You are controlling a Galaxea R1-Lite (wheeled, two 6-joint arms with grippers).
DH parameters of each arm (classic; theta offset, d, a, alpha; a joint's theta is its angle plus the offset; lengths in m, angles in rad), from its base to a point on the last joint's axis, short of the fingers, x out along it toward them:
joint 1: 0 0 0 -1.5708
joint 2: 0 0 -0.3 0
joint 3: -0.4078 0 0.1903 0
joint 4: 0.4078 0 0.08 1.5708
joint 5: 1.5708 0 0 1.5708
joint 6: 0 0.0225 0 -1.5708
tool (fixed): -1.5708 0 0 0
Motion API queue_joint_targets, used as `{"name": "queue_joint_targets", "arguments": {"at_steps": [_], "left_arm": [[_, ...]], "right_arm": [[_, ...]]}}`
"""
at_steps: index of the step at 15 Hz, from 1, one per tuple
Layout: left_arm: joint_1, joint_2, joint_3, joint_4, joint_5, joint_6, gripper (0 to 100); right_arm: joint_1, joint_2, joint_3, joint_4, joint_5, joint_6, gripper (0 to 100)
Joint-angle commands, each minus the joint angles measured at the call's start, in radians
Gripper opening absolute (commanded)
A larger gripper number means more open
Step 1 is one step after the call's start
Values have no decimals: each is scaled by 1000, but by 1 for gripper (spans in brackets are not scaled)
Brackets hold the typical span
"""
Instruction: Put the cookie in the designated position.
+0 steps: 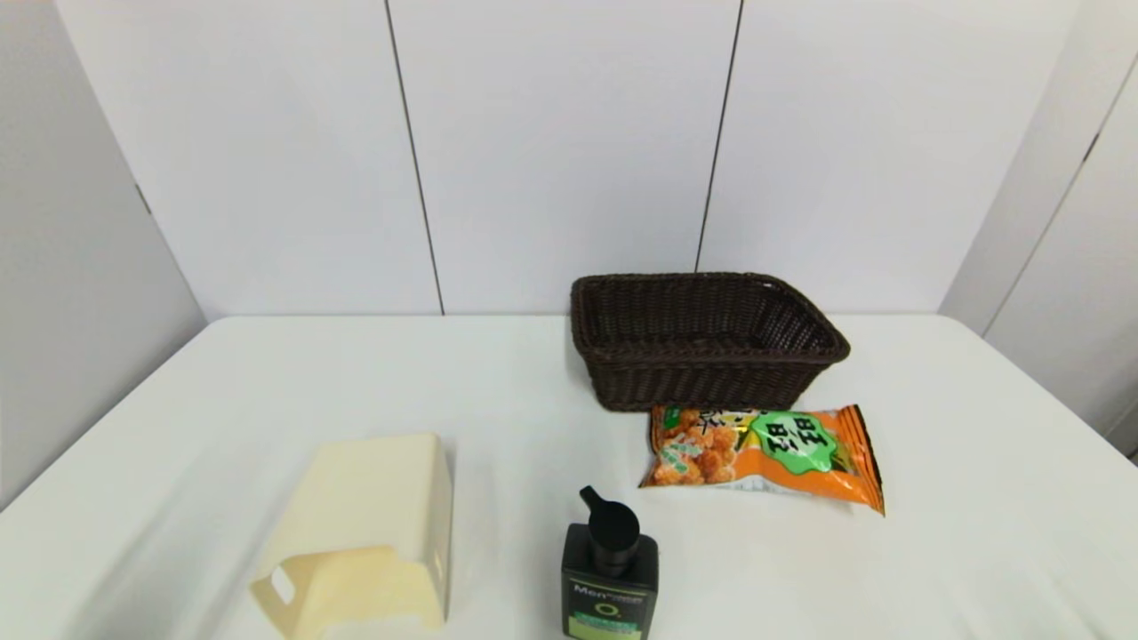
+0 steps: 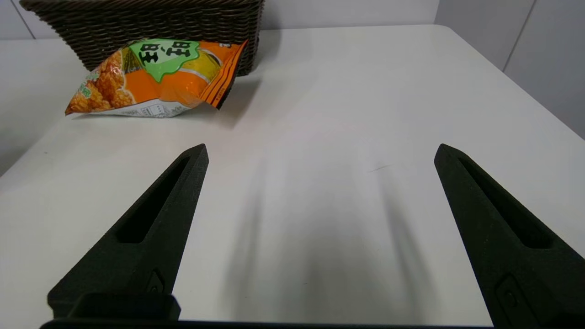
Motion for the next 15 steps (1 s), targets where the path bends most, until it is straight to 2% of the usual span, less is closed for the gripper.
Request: {"name": "queue_joint_targets", "arguments": {"at_steps": [1, 6, 9, 11, 15], "left_arm": [[42, -216, 102, -7, 3, 2, 100], [42, -300, 102, 244, 12, 0, 100], [42, -300, 102, 497, 3, 5, 100], [42, -300, 102, 511, -3, -1, 100], [42, -299, 102, 510, 44, -178, 100]], "right_arm": [[0, 0, 2, 0, 0, 0, 100], [0, 0, 2, 0, 0, 0, 100], [0, 0, 2, 0, 0, 0, 100], [0, 0, 2, 0, 0, 0, 100], [0, 0, 2, 0, 0, 0, 100]]}}
